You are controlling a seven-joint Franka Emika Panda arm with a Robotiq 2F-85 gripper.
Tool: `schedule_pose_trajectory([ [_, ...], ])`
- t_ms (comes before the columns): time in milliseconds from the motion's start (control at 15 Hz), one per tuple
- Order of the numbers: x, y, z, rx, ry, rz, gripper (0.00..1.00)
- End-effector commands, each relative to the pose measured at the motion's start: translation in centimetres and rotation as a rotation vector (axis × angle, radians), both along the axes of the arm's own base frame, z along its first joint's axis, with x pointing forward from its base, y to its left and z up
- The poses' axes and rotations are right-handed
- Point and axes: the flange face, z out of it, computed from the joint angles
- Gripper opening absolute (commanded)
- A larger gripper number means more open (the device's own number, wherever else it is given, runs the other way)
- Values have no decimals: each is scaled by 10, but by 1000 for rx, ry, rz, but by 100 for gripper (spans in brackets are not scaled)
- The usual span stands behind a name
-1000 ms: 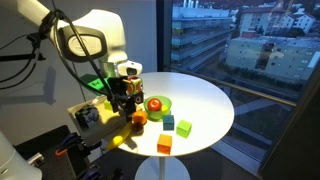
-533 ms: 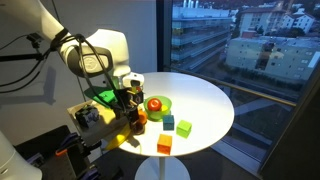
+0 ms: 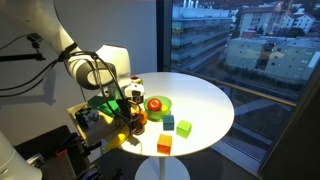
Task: Put the banana on the tray
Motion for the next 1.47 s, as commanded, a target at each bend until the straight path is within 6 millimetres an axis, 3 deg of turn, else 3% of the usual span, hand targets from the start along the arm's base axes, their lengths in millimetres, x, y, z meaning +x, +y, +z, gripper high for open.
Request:
schedule_pose_trajectory([
  [0, 9, 1, -15, 1, 2, 15, 100],
  [333, 10, 5, -32, 2, 10, 28, 100],
  [400, 11, 6, -34, -1, 11, 30, 75],
  [467, 12, 7, -36, -3, 10, 33, 74],
  [933, 14, 8, -37, -15, 21, 15, 18],
  [1400, 5, 10, -19, -23, 13, -8, 16],
])
